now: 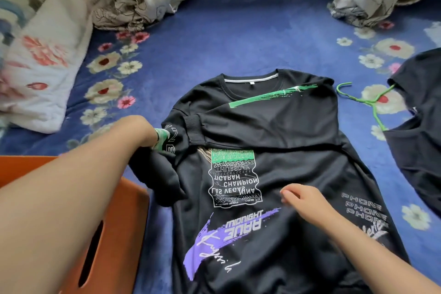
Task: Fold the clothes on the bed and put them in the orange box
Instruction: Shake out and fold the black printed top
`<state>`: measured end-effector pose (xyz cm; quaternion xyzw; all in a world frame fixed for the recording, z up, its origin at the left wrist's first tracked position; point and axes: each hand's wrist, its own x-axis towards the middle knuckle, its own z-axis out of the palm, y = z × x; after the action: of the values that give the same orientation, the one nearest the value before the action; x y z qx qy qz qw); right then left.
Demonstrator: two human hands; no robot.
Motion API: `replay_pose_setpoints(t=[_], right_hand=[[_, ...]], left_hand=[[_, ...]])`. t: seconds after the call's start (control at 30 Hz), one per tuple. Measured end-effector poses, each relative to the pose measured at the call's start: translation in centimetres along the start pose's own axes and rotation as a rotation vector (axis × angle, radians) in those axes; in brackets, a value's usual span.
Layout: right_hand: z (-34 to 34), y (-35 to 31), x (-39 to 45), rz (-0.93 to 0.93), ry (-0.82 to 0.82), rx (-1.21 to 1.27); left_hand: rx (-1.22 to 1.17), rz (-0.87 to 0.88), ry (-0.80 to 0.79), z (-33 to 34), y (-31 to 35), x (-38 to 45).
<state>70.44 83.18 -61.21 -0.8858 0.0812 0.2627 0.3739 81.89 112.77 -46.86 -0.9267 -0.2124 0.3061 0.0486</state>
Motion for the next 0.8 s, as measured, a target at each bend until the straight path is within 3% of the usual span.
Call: replay_pose_setpoints(t=[0.03, 0.1, 0.17, 0.23, 0.3, 0.37, 0.5, 0.63, 0.73, 0.8], right_hand=[[-0.5, 0.2, 0.1, 0.014, 0.02, 0.03], [-1.9, 1.0, 0.6, 0.041, 0.076, 0.103], [-3.5, 2.3, 1.2, 0.071, 0.136, 0.187], [-5.1, 3.6, 1.4, 0.103, 0.202, 0.326], [-6.6, 4.9, 1.6, 0.161, 0.28, 0.466], [-7.3, 6.5, 2.1, 0.216, 0.332, 0.495], [-6.3, 7.6, 3.5, 0.248, 0.33, 0.433], [-3.5, 4.2, 5.4, 0.18, 0.331, 0.263], [-2.1, 3.2, 7.7, 0.339, 0.442, 0.092], [-2.2, 3.1, 8.9, 0.434, 0.503, 0.304]], left_hand=[[-0.185, -0.024, -0.007, -0.4, 0.5, 0.4], [-0.813, -0.032, -0.054, -0.8, 3.2, 1.3], [-1.323, 0.2, -0.359, -1.3, 7.3, -0.5], [-1.646, 0.382, -0.698, -1.0, 12.2, -2.6], [-1.745, 0.403, -0.762, 0.1, 16.1, -3.4], [-1.562, 0.288, -0.5, 2.1, 18.6, -2.2], [-0.598, 0.258, -0.004, 6.3, 16.7, 1.8], [-0.272, 0.278, 0.095, 10.4, 12.1, 4.3], [0.041, 0.357, 0.21, 12.8, 10.8, 5.4], [0.146, 0.382, 0.286, 13.6, 10.7, 5.6]])
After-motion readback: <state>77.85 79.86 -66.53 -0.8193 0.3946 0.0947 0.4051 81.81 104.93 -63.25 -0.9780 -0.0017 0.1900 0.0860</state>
